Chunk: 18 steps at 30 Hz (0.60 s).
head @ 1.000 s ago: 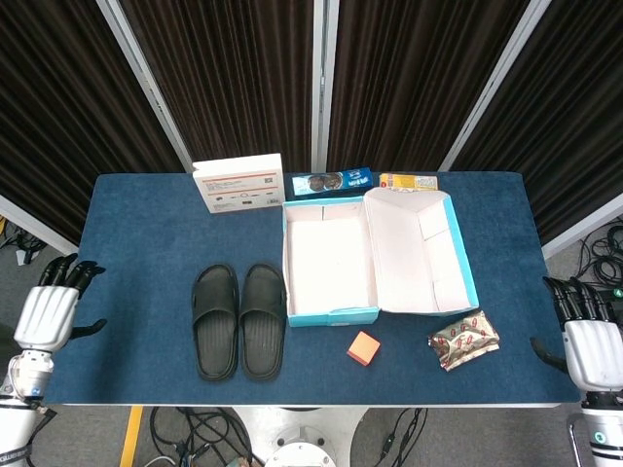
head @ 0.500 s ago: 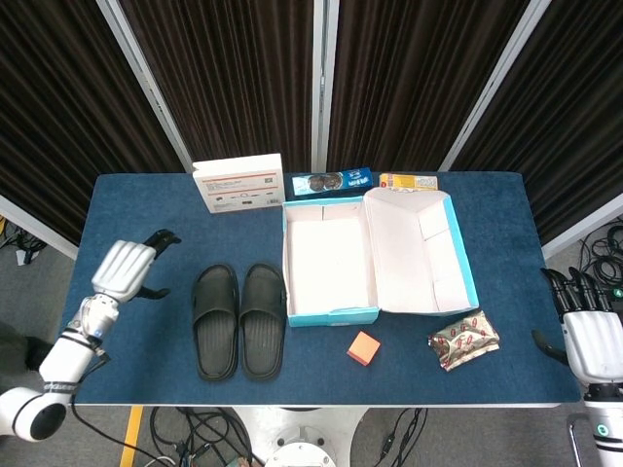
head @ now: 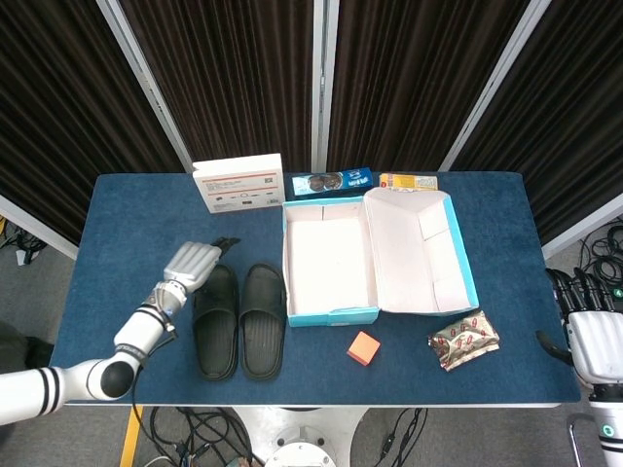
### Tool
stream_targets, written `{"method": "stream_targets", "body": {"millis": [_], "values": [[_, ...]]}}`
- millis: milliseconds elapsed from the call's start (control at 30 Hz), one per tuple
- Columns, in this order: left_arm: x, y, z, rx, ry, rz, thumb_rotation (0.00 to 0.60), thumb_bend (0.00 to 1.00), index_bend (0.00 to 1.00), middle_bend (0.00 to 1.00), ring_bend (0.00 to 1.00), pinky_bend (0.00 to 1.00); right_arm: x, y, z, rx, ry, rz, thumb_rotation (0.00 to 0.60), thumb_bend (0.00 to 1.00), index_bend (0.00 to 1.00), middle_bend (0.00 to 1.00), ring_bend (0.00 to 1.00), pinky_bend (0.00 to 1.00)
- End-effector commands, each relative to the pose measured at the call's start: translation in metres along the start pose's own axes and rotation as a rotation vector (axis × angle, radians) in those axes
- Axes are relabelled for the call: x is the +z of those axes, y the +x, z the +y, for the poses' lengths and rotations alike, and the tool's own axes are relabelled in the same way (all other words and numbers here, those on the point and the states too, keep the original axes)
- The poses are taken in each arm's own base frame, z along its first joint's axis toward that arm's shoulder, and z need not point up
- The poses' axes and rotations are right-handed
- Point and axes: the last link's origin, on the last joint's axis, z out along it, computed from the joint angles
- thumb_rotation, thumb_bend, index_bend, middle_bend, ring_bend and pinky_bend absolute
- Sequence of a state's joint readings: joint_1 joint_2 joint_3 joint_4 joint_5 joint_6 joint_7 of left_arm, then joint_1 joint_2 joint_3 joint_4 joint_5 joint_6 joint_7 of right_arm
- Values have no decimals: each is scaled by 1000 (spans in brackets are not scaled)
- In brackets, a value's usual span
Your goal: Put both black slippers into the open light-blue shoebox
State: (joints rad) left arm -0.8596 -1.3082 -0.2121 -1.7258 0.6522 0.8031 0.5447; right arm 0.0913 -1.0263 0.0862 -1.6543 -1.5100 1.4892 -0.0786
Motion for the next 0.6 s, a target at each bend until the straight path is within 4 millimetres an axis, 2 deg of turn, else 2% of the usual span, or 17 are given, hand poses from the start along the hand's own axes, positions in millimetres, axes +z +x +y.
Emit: {"method": "stream_targets", "body": {"millis": [33, 367, 600], "values": [[10, -15, 29, 9, -3, -63, 600, 0, 79, 119, 705, 700, 0, 0, 2, 1, -2, -1, 600, 98, 50, 130, 0, 84], [5, -21, 45, -30, 45, -114, 600, 0, 58, 103, 714, 700, -1, -1, 6, 13, -3, -3, 600, 98, 50, 129, 0, 84], [13, -31, 47, -37, 107, -133, 600, 0, 37, 55, 714, 700, -2, -1, 8, 18, -3, -7, 600, 99, 50, 130, 0, 84]]}}
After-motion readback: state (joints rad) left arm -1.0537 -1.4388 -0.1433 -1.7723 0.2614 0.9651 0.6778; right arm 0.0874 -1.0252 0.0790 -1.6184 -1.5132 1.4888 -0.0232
